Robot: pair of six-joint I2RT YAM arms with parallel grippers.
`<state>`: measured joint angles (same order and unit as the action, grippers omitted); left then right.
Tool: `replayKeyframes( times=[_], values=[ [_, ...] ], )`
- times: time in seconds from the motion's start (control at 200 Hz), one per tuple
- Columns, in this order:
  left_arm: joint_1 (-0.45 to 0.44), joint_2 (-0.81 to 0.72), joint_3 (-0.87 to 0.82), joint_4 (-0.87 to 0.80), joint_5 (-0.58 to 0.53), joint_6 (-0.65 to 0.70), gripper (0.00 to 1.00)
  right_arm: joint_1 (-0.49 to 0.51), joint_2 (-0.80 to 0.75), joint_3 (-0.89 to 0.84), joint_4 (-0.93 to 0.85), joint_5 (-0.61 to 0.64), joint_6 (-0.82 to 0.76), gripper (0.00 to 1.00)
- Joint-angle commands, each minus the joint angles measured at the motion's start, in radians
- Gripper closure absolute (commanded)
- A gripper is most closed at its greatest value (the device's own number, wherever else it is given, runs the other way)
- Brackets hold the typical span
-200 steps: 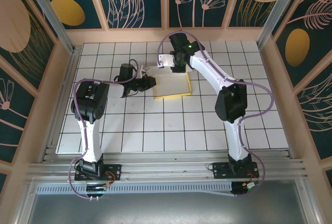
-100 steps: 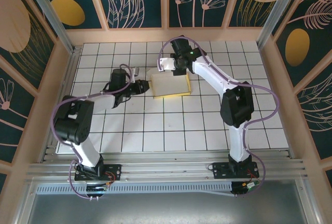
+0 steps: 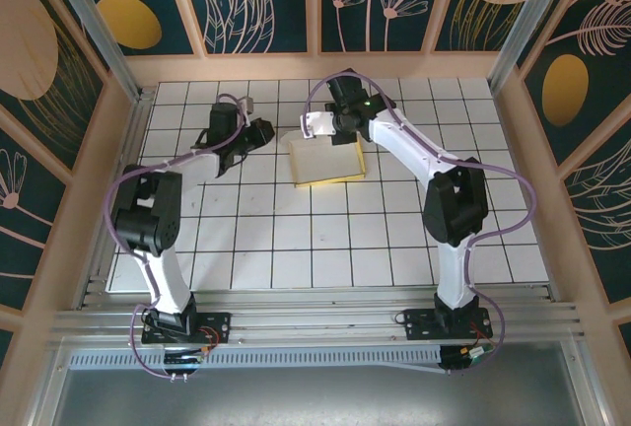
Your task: Fold the paper box
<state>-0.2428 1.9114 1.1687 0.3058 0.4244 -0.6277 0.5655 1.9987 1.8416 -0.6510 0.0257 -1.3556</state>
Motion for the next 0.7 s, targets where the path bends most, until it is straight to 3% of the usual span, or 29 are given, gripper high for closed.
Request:
replayKeyframes(
  times=[0.0, 0.26, 0.546, 0.696],
  values=[
    [-0.003, 0.078, 0.057, -0.04, 0.152, -0.039, 0.92, -0.001, 0.006, 0.057, -0.027, -0.006, -0.005, 1.0],
    [-0.005, 0.061, -0.02, 0.021, 0.187, -0.045, 0.93, -0.003, 0.043, 0.086, -0.043, -0.006, 0.007, 1.0],
    [-0.005, 0.107, 0.048, 0.033, 0.2, -0.035, 0.9, -0.001, 0.056, 0.083, -0.053, -0.054, 0.012, 1.0],
    [-0.005, 0.119, 0.096, -0.04, 0.159, 0.021, 0.9, -0.012, 0.084, 0.155, -0.101, -0.071, 0.0, 1.0]
  ],
)
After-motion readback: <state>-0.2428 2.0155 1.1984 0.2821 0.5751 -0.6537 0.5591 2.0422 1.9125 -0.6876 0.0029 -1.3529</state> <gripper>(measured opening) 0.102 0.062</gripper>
